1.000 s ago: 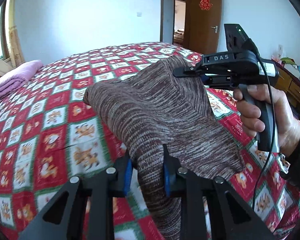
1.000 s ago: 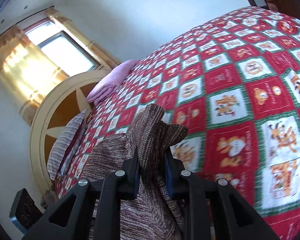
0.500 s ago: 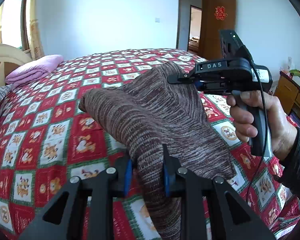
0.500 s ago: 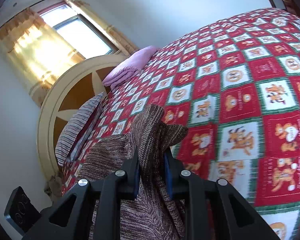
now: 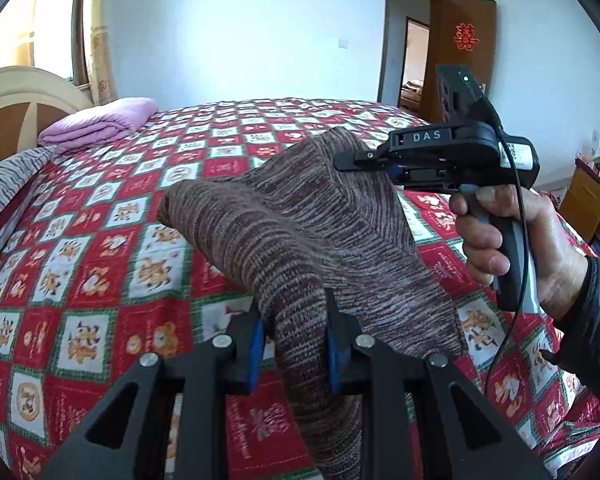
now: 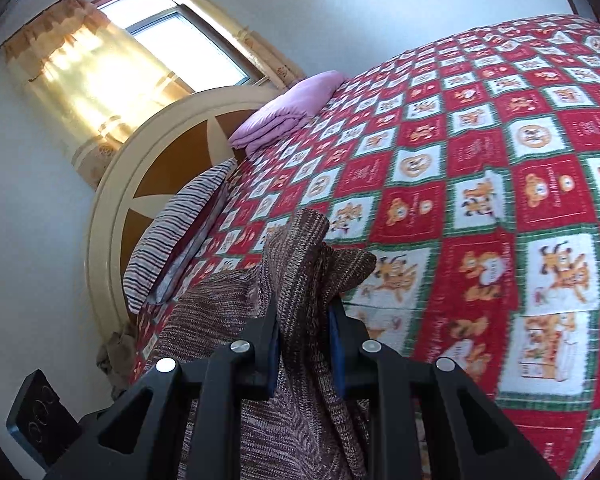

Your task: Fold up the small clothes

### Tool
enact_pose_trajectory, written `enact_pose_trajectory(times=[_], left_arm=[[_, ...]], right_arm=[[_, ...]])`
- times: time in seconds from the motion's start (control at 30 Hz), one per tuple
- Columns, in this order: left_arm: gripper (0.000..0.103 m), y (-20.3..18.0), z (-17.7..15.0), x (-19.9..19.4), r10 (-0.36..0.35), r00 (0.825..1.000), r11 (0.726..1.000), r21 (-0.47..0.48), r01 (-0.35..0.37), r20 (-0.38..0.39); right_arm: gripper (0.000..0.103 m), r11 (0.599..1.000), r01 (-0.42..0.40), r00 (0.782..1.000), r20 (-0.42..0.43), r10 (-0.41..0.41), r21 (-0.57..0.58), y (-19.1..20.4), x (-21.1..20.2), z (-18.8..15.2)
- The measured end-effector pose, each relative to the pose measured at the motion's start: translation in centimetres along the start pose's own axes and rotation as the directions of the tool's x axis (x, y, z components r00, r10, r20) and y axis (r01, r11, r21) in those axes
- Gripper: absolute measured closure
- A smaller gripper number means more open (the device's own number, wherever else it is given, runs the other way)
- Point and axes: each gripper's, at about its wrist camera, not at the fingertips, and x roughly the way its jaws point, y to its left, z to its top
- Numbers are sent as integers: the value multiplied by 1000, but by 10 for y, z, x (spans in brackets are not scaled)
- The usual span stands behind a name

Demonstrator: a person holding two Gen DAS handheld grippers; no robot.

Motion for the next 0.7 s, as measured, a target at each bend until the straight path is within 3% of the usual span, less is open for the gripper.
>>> enact_pose_trajectory(times=[0.47, 0.7], left_arm=[[77, 51, -22, -19, 88, 996, 994, -68, -88, -2], [77, 80, -42, -9, 133, 989, 982, -125, -140, -63]], right_arm=[[82, 995, -62, 995, -80, 56, -74, 59, 63, 3], [82, 995, -60, 987, -153, 47, -82, 69, 114, -5]])
